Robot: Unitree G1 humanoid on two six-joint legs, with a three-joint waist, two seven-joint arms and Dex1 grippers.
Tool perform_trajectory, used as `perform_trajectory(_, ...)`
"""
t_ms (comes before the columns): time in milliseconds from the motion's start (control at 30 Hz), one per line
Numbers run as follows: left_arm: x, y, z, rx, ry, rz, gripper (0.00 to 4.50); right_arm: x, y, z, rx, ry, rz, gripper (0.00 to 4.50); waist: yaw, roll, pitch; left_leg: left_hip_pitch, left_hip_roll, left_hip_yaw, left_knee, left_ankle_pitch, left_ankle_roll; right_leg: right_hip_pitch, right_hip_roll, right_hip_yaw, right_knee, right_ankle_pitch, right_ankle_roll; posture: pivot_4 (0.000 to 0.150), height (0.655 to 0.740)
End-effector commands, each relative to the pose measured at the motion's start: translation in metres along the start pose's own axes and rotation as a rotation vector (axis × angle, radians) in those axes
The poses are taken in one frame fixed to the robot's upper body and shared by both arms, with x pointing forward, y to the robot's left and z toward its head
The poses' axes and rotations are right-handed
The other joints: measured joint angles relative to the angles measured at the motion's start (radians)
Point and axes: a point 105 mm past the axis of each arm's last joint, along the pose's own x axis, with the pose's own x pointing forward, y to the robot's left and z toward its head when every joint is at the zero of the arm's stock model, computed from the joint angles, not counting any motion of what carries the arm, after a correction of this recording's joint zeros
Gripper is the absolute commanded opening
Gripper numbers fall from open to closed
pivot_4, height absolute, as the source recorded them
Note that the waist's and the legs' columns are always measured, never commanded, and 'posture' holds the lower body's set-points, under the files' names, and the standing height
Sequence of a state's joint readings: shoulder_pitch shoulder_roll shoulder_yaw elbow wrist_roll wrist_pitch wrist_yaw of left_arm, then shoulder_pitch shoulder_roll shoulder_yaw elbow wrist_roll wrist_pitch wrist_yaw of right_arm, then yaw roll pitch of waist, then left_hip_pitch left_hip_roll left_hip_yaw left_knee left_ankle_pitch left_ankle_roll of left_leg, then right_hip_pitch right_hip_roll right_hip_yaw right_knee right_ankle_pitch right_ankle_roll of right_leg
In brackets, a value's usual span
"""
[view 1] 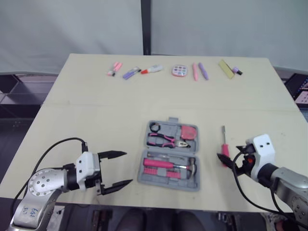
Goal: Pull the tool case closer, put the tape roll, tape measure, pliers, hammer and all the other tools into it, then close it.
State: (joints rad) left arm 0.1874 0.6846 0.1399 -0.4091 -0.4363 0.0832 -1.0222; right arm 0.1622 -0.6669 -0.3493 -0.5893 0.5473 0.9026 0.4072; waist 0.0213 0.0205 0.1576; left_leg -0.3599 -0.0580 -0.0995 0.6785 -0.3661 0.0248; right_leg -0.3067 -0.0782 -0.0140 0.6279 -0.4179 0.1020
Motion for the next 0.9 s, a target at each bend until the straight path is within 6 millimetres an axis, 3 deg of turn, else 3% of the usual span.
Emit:
perform_trajectory(33, -0.005, 0.002, -0.002, 0.02, 0.01, 0.005, 4.48, -0.001, 0.001, 0.008, -0.03, -0.03, -0.012, 4.5, 0.0, 0.0, 0.0, 0.0, 0.0, 0.0, 0.0, 0.0, 0.0, 0.0, 0.0, 0.0, 0.0, 0.0, 0.0, 0.15, 0.7134)
perform_trajectory(567, -0.013, 0.005, -0.01, -0.007, 0.026, 0.035, 4.48, -0.005, -0.011, 0.029, -0.072, -0.071, -0.003, 4.5, -0.001, 0.0, 0.0, 0.0, 0.0, 0.0, 0.0, 0.0, 0.0, 0.0, 0.0, 0.0, 0.0, 0.0, 0.0, 0.15, 0.7134)
perform_trajectory(900, -0.014, 0.007, -0.014, -0.008, 0.041, 0.038, 4.48, -0.012, -0.016, 0.043, -0.202, -0.06, 0.131, 4.5, -0.001, 0.0, 0.001, 0.0, 0.0, 0.0, 0.0, 0.0, 0.0, 0.0, 0.0, -0.001, 0.0, 0.0, 0.0, 0.15, 0.7134)
